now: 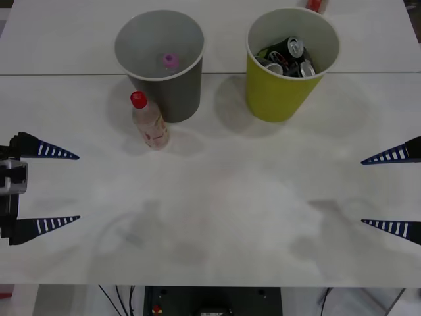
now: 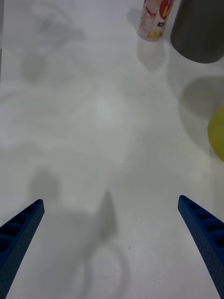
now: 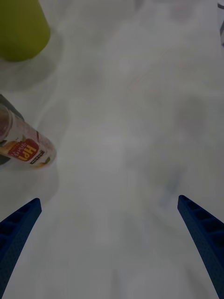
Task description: Put the can into the green bin and the plastic bottle into the gray bin
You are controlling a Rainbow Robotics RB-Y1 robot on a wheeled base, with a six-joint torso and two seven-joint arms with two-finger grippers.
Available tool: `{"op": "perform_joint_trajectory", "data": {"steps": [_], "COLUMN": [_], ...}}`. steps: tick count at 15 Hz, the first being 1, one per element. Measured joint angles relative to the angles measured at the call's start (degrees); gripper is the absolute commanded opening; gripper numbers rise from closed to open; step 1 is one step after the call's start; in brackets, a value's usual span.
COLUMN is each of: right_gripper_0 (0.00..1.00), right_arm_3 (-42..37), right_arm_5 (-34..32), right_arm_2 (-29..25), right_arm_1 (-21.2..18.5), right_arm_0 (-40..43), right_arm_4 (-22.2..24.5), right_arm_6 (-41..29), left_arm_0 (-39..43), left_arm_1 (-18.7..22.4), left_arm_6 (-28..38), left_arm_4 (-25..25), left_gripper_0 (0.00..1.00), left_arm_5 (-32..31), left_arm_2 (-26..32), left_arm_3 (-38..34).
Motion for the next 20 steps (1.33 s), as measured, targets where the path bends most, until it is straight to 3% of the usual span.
{"op": "perform_joint_trajectory", "data": {"steps": [3, 5, 14, 20], "right_gripper_0": [1.0, 1.0, 1.0, 1.0], "right_arm_3": [0.0, 0.0, 0.0, 0.0], "right_arm_5": [0.0, 0.0, 0.0, 0.0], "right_arm_2": [0.0, 0.0, 0.0, 0.0], "right_arm_1": [0.0, 0.0, 0.0, 0.0], "right_arm_0": [0.0, 0.0, 0.0, 0.0], "right_arm_4": [0.0, 0.0, 0.0, 0.0], "right_arm_6": [0.0, 0.0, 0.0, 0.0], "left_arm_0": [0.1, 0.9, 6.0, 5.9], "left_arm_1": [-3.9, -4.6, -4.6, -4.6], "left_arm_6": [1.5, 5.6, 40.3, 62.8], "left_arm_4": [-2.5, -6.6, -25.6, -46.5], "left_gripper_0": [1.0, 1.0, 1.0, 1.0], "left_arm_5": [1.2, 5.9, 25.3, 44.0], "left_arm_2": [-0.5, -2.9, -9.7, -21.1], "left_arm_3": [-0.4, -2.9, -13.7, -13.1]}}
